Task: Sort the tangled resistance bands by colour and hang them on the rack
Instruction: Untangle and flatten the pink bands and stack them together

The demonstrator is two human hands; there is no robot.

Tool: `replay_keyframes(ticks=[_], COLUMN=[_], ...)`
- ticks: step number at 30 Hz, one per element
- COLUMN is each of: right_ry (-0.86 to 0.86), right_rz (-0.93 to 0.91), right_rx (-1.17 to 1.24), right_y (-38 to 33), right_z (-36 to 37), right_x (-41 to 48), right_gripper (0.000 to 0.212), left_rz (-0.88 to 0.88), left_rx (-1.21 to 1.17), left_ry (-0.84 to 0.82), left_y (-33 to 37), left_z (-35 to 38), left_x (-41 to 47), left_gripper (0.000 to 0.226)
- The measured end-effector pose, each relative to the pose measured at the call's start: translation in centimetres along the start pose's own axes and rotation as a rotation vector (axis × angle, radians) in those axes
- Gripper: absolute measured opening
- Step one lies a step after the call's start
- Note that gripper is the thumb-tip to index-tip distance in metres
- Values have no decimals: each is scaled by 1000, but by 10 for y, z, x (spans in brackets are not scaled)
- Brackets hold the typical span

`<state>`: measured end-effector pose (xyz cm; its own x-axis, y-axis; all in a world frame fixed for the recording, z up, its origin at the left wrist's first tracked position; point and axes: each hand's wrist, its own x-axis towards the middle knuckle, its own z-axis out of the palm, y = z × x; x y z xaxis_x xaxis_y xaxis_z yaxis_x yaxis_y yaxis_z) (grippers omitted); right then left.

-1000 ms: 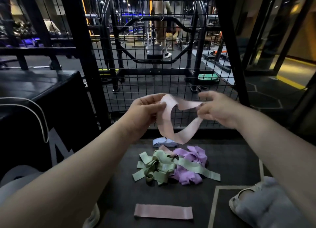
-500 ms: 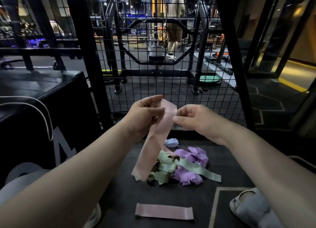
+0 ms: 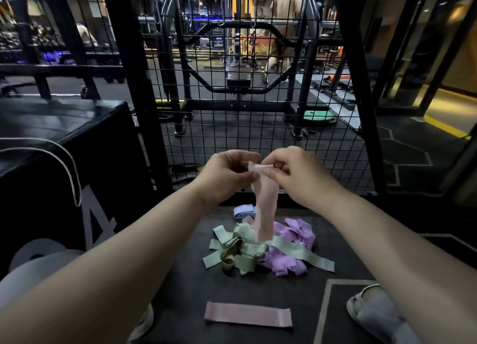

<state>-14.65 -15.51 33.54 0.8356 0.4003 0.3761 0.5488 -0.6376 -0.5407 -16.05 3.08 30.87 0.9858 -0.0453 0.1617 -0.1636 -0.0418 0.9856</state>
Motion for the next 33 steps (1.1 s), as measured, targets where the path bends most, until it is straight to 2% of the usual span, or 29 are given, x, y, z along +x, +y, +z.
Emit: replay_keyframes(ticks=[3,5,6,9,11,12,14,16,20,22,25,27,30,33], right_ry=[19,0,-26,-136,-128,-113,-145,-243,-207,-182,-125,-50,-5,-6], right_rz=[19,39,62,204,206,141,-43,-165,-287,-279,-178,-118,-23,71], right_rx=[-40,-22,45,449,538,467,284,203,110,119,160,135,150,213], right_y=[4,2,1,-12,-15,-15,-12,-14,-17,-18,-18,-15,-8,-2], right_z=[5,4,4,-4,-8,-12,-17,-21,-23,-23,-22,-20,-19,-18], right_x=[1,2,2,4,6,7,8,7,10,12,15,19,23,23], right_gripper=[22,22,22,32,28,22,33,37,20,17,17,16,20,18], left_rz=[12,25,31,21,-7,-16,-22,-23,-44,-66,-117,-183,-301,-293], left_rx=[90,68,39,-90,-177,-205,-231,-258,-353,-411,-379,-386,-518,-612], left_ry=[55,57,47,-12,-58,-93,-164,-210,-257,-267,-327,-351,-347,-423], left_y=[-5,-7,-8,-10,-10,-10,-8,-6,-5,-4,-4,-12,-24,-24], left_z=[3,2,2,-2,-4,-4,-3,-1,3,5,11,12,8,9], left_x=[1,0,-1,-2,-4,-4,-5,-6,-6,-6,-5,-7,-12,-18], left_gripper=[17,15,13,14,16,17,19,18,12,16,47,58,64,59])
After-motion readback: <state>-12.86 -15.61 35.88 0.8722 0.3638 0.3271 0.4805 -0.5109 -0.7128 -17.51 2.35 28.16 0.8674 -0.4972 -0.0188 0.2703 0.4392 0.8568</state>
